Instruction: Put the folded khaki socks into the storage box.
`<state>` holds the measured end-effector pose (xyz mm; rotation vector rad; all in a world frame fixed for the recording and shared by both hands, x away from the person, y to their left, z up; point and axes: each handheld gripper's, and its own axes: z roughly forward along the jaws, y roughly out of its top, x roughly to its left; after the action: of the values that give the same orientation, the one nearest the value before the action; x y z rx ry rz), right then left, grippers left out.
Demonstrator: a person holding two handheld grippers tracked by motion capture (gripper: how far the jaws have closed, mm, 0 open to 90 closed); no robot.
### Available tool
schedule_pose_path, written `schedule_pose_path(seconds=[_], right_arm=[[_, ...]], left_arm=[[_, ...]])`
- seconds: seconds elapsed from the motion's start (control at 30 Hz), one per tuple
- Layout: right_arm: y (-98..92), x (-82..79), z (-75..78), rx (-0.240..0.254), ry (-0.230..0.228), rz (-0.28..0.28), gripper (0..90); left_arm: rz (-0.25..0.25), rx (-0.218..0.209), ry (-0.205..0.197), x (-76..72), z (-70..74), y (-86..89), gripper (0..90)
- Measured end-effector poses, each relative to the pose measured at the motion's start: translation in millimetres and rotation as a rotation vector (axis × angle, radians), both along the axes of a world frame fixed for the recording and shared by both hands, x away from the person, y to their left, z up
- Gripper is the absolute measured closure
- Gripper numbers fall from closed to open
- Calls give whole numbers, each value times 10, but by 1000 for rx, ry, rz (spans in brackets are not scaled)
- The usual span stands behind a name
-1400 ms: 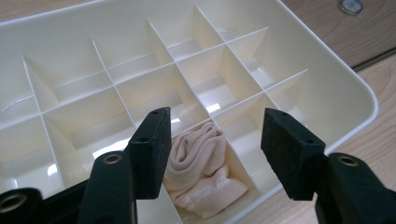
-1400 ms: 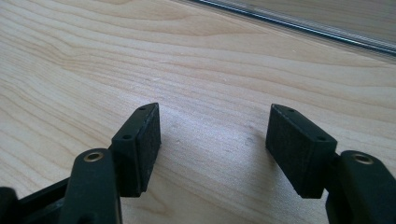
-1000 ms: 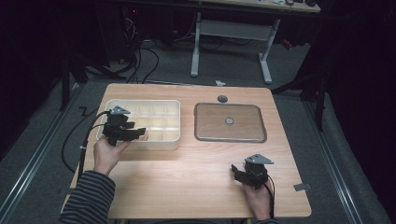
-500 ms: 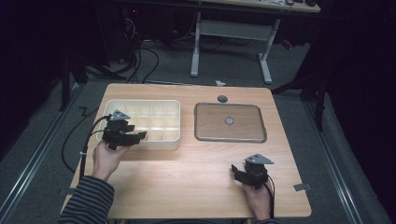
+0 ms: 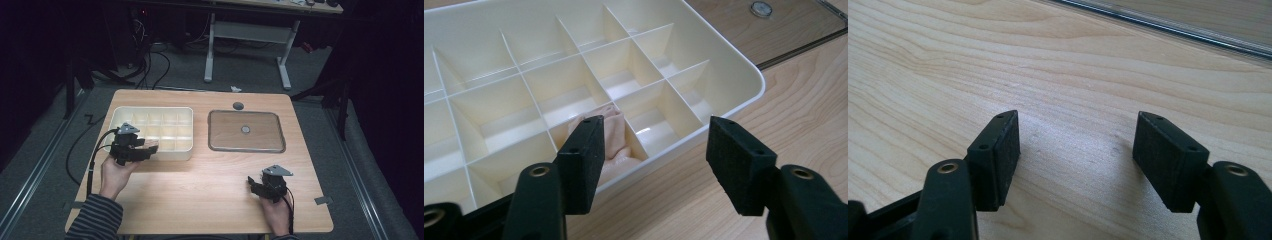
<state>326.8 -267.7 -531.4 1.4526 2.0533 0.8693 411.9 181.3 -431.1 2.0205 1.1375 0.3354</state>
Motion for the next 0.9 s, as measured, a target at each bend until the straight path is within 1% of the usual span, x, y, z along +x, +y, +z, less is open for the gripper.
schedule_pose_path(seconds=[0.07, 0.1, 0.3, 0.37, 0.47, 0.57, 0.7, 0.8, 0.9], right_arm=[[0, 0, 0, 0, 0, 0, 354], [-1, 1, 0, 0, -1, 1, 354], [0, 0, 0, 0, 0, 0, 354], [0, 0, 0, 0, 0, 0, 354], [0, 0, 0, 0, 0, 0, 354], [0, 0, 0, 0, 0, 0, 354], [0, 0, 0, 0, 0, 0, 354], [0, 0, 0, 0, 0, 0, 354], [0, 0, 0, 1, 1, 0, 354]], left_arm=[[7, -11, 7, -10, 4, 7, 358], [6, -8, 10, -14, 7, 6, 348], [2, -9, 21, -51, 16, -33, 305], [1, -15, 20, -68, 10, -52, 291], [-2, -23, 32, -88, -11, -68, 279], [-5, -36, 33, -103, -35, -74, 277], [-11, -51, 34, -128, -57, -87, 247], [-12, -40, 23, -159, -76, -107, 230], [-15, -51, 24, -182, -100, -121, 219]])
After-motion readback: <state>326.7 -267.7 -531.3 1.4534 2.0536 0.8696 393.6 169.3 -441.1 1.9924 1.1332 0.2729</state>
